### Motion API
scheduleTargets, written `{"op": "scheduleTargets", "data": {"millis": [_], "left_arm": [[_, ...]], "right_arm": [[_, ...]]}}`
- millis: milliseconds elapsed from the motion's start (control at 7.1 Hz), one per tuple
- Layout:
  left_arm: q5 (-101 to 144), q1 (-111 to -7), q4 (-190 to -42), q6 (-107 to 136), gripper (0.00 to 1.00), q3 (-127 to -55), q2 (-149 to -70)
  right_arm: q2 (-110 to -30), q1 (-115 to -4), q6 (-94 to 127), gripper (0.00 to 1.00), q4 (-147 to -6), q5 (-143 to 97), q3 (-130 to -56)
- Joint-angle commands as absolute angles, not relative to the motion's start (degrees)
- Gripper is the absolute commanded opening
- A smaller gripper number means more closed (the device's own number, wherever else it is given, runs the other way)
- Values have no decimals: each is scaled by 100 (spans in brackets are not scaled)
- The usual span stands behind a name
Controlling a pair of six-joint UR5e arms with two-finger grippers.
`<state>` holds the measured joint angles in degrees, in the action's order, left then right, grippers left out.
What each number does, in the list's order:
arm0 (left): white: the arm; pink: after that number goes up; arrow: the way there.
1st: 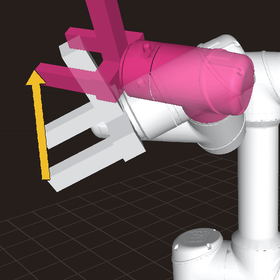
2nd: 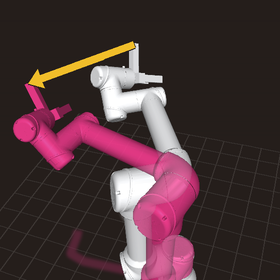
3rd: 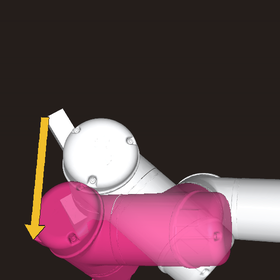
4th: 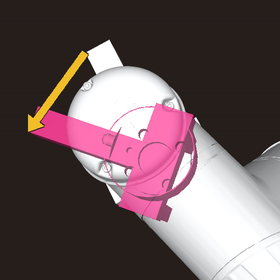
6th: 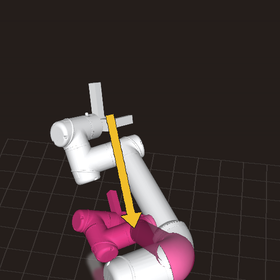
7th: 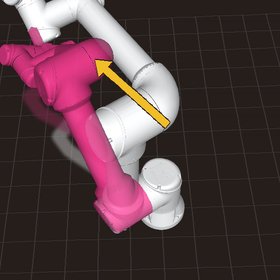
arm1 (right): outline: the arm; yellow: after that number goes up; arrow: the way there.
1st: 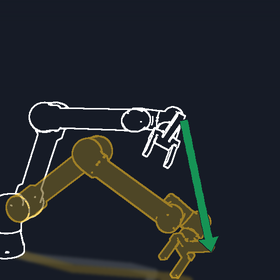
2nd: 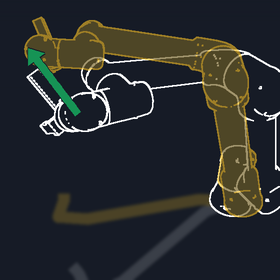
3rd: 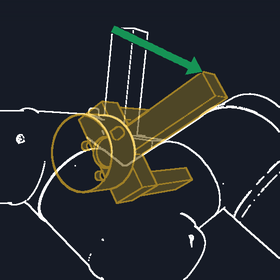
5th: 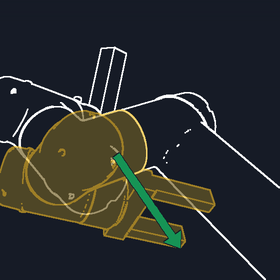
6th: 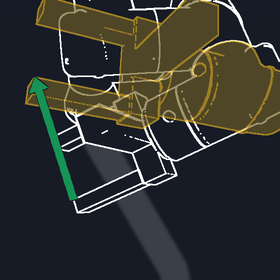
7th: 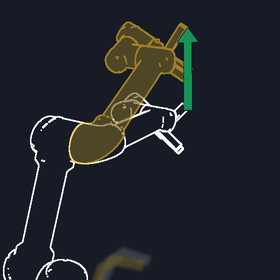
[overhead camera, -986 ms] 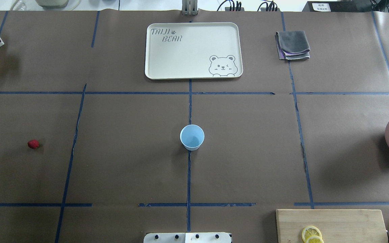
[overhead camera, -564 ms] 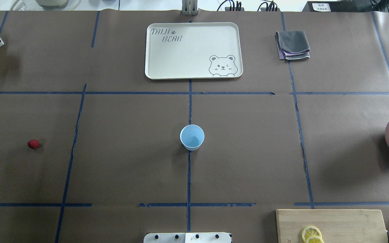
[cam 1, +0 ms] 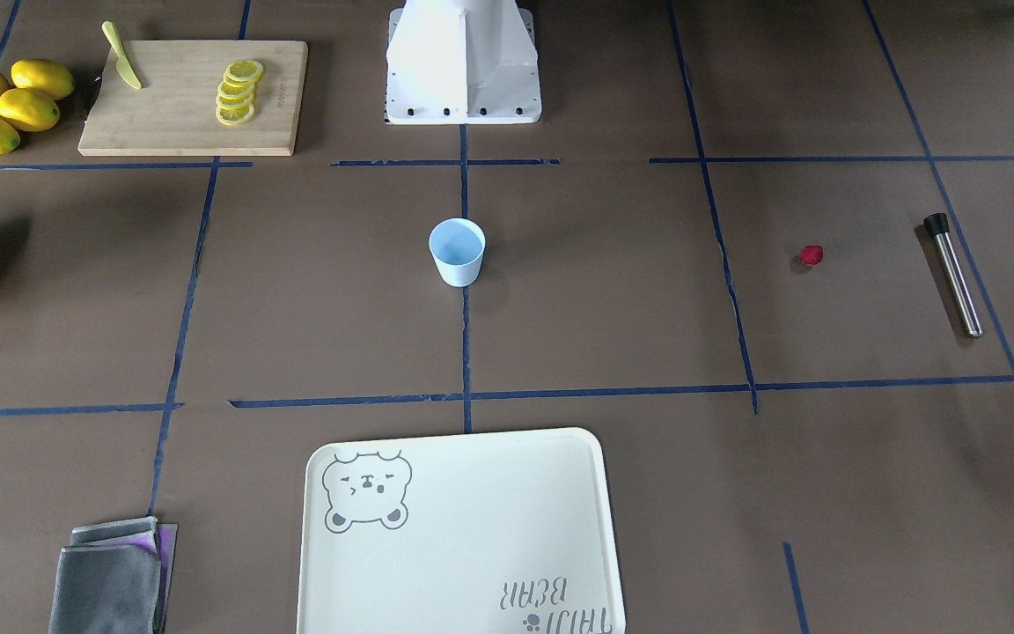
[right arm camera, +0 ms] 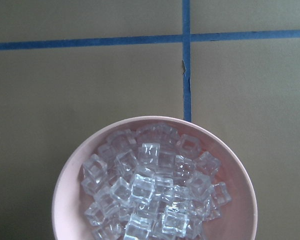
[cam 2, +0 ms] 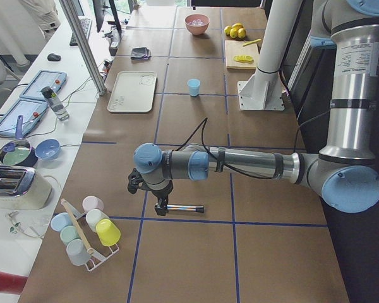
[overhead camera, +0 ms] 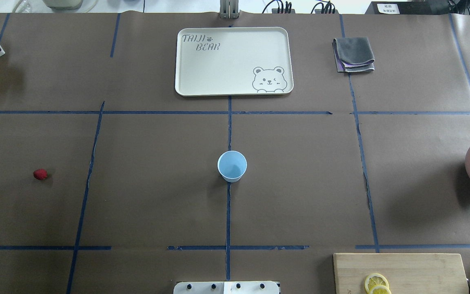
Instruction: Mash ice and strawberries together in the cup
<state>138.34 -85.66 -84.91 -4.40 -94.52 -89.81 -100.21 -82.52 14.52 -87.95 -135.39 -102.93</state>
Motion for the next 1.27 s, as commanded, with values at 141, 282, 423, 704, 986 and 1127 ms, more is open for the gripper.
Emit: {"op": "scheduleTargets", "data": {"millis": [141,282,423,704,986,1127], "left_arm": [[13834,-8561,-8490,-422,100,-9554,-8974],[13834,-8561,-8490,-422,100,-9554,-8974],[13834,-8569,-8490,-422,100,-9571,-8974],[13834,-8569,-8490,-413,100,-9571,-8974],[13834,-8561,-8481,-413,100,-9580,-8974],[13843,-8561,-8481,-413,100,-9580,-8974]], "right_arm": [[-10318,-7474,4448,96,-6972,-13413,-10038],[-10371,-7401,4517,96,-6952,-13351,-9976],[-10388,-7339,4570,98,-6952,-13351,-9976],[-10432,-7137,4737,98,-6943,-13359,-9976],[-10520,-7049,4737,97,-6943,-13359,-9976],[-10555,-6997,4746,96,-6943,-13359,-9949]]}}
